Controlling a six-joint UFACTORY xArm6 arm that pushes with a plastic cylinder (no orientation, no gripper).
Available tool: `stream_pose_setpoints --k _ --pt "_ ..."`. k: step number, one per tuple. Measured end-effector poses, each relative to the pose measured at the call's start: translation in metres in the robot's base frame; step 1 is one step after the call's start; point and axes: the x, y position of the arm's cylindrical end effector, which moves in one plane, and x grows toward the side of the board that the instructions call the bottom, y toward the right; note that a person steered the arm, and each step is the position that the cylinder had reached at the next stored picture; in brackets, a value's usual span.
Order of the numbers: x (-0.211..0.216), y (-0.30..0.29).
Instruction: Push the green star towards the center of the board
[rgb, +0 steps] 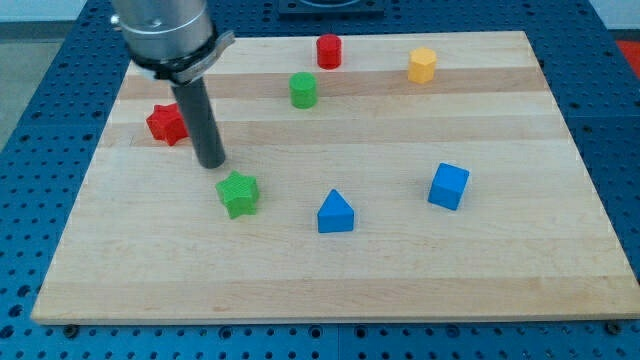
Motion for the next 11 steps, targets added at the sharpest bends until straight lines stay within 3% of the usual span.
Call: stream_pose_setpoints --k 2,3,4,6,7,9,10,11 --pt "0.064 -0.036" --pt "0.074 -0.002" --pt "0.066 0.048" --pt "-0.001 0.145" --pt "0.009 0.131" --pt "0.029 0.036" --pt "-0.002 0.035" --pt "-0.033 0.108"
